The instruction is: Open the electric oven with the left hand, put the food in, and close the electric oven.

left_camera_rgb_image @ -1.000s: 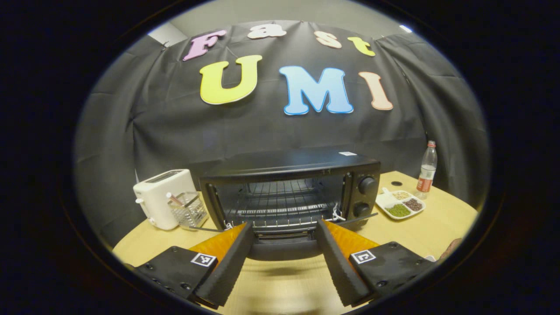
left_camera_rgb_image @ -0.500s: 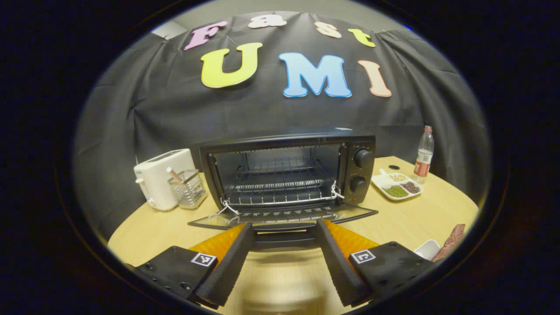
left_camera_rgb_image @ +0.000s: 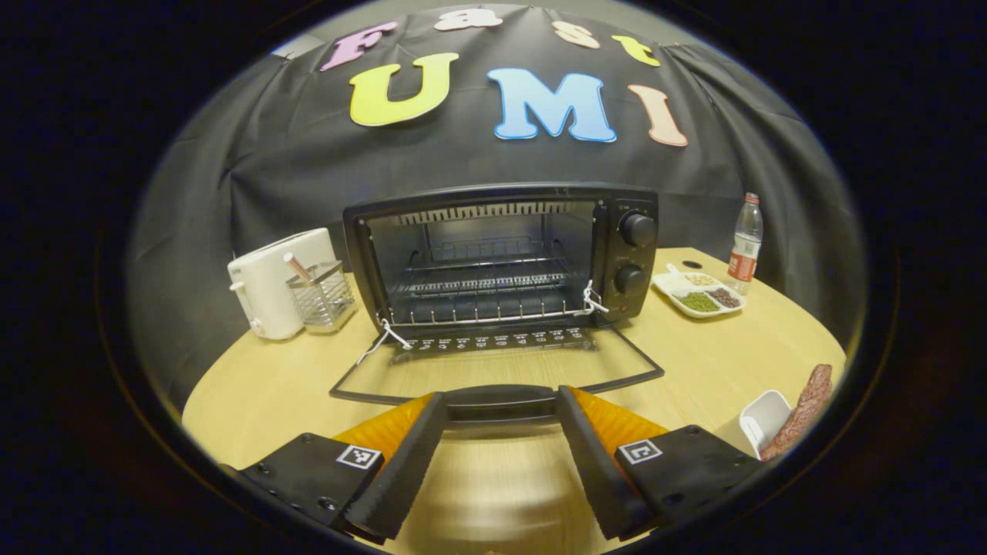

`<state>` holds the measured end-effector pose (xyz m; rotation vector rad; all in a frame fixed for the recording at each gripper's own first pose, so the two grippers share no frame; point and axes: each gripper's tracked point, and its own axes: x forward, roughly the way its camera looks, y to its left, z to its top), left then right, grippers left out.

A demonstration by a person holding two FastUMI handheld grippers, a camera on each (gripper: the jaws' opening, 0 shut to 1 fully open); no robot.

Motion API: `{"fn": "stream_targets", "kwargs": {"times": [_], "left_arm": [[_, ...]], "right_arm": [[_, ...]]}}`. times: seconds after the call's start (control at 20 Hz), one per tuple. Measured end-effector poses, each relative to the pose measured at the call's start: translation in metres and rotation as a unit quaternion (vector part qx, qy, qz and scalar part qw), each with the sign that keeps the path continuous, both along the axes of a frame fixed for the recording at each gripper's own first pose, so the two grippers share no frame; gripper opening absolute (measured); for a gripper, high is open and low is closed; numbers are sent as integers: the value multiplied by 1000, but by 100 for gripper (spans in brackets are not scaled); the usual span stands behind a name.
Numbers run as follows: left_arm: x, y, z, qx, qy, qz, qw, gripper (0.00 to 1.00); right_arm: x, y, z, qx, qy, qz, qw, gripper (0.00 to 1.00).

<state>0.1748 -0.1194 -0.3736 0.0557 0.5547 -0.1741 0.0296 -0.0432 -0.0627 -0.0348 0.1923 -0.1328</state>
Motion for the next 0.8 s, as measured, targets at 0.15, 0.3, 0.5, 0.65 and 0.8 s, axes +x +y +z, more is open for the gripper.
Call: {"fn": "stream_targets", "kwargs": {"times": [0.15, 0.3, 0.5, 0.65, 0.8], "left_arm": [[-14, 2, 4, 1, -3, 2, 1000, 96], [-37, 16, 27, 4, -20, 27, 999, 96], [-68, 39, 86, -4, -60, 62, 996, 100], [-84, 50, 143, -12, -105, 74, 992, 100], [-100, 57, 198, -23, -147, 86, 985, 100]], "right_arm": [[1, 6, -6, 0, 4, 19, 1000, 96], [4, 15, -10, 16, 6, 57, 998, 96], [5, 16, -19, 42, 6, 85, 995, 96], [6, 19, -37, 56, 22, 103, 993, 96], [7, 20, -52, 71, 40, 116, 990, 96]]}}
